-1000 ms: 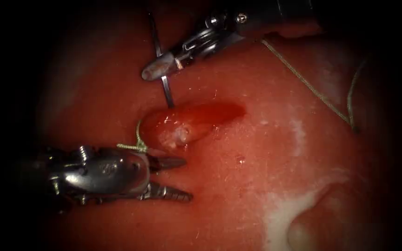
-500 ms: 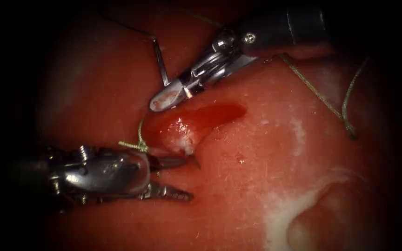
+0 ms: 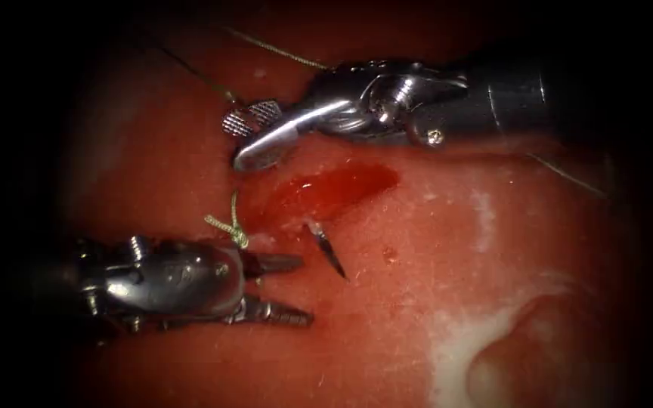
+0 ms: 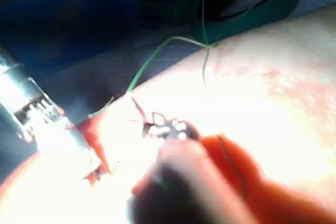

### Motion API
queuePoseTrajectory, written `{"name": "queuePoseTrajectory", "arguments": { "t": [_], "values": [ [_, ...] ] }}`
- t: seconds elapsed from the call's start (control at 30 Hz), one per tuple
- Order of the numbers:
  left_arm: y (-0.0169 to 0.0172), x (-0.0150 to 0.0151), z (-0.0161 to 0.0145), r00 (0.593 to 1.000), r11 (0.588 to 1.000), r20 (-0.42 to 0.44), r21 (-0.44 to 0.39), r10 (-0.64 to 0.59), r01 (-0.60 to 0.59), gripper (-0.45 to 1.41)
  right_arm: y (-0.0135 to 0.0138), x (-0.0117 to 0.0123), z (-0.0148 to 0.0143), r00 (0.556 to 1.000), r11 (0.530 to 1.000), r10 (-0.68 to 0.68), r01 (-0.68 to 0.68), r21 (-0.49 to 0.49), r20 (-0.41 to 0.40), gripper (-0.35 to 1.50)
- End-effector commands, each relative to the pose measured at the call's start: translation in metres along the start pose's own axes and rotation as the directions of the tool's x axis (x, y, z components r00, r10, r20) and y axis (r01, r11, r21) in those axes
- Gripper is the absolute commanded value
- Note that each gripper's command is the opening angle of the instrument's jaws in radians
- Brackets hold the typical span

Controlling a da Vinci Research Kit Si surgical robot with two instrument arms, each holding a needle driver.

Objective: Wound Closure

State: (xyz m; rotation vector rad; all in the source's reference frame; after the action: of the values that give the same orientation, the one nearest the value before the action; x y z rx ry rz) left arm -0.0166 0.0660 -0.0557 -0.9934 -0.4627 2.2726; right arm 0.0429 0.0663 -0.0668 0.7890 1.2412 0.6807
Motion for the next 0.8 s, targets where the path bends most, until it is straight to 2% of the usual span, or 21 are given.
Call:
{"name": "queuePoseTrajectory", "arguments": {
  "t": [0.03,0.13,0.27,0.33,0.4,0.47,0.5,0.57,0.6,0.63,0.67,0.7,0.77,0.8],
  "values": [
    [0.0002,-0.0002,0.0008,1.0,1.0,0.001,-0.002,0.0,0.0,0.63,0.0006,0.0006,0.0003,0.999,0.999,-0.039,0.038,-0.026,-0.013,1.35],
    [0.0002,-0.0003,0.0008,1.0,1.0,0.001,-0.002,0.0,0.0,0.63,0.0008,0.0012,0.0,0.998,0.995,-0.065,0.062,-0.074,-0.028,1.33],
    [0.0002,-0.0003,0.0007,1.0,1.0,0.001,-0.002,0.0,0.0,0.63,0.0008,0.0014,-0.0001,0.997,0.995,-0.077,0.075,-0.065,-0.023,1.28],
    [0.0002,-0.0003,0.0007,1.0,1.0,0.001,-0.002,0.0,0.0,0.63,0.0008,0.0014,-0.0001,0.997,0.995,-0.076,0.075,-0.059,-0.021,1.21],
    [0.0002,-0.0003,0.0007,1.0,1.0,0.001,-0.002,0.0,0.0,0.63,0.0006,0.0014,-0.0001,0.997,0.997,-0.075,0.075,-0.026,-0.009,1.0],
    [0.0002,-0.0003,0.0007,1.0,1.0,0.001,-0.002,0.0,0.0,0.63,0.0001,0.0011,0.0001,0.997,0.996,-0.076,0.075,0.038,0.013,-0.04],
    [0.0002,-0.0003,0.0007,1.0,1.0,0.001,-0.002,0.0,0.0,0.63,-0.0004,0.0007,0.0001,0.996,0.994,-0.08,0.078,0.071,0.025,-0.35],
    [0.0002,-0.0003,0.0007,1.0,1.0,0.001,-0.002,0.0,0.0,0.64,-0.0009,0.0005,0.0001,0.999,0.995,-0.037,0.034,0.094,0.036,-0.35],
    [0.0002,-0.0003,0.0007,1.0,1.0,0.001,-0.002,0.0,0.0,0.64,-0.0012,0.0003,-0.0001,0.997,0.996,0.042,-0.047,0.08,0.066,-0.35],
    [0.0002,-0.0003,0.0007,1.0,1.0,0.001,-0.002,0.0,0.0,0.64,-0.0012,0.0003,-0.0001,0.997,0.996,0.042,-0.047,0.08,0.066,-0.35],
    [0.0002,-0.0003,0.0007,1.0,1.0,0.001,-0.002,0.0,0.0,0.64,-0.0012,-0.0001,-0.0006,0.988,0.993,0.098,-0.105,0.05,0.118,-0.35],
    [0.0002,-0.0003,0.0007,1.0,1.0,0.001,-0.002,0.0,0.0,0.64,-0.0012,-0.0001,-0.0006,0.988,0.993,0.098,-0.105,0.05,0.118,-0.35],
    [0.0002,-0.0003,0.0007,1.0,1.0,0.001,-0.003,0.0,0.0,0.64,-0.0012,-0.0007,-0.001,0.973,0.982,0.176,-0.183,0.037,0.149,-0.35],
    [0.0002,-0.0003,0.0007,1.0,1.0,0.001,-0.003,0.0,0.0,0.64,-0.0013,-0.0012,-0.0014,0.946,0.965,0.254,-0.261,0.007,0.203,-0.35]
  ]
}}
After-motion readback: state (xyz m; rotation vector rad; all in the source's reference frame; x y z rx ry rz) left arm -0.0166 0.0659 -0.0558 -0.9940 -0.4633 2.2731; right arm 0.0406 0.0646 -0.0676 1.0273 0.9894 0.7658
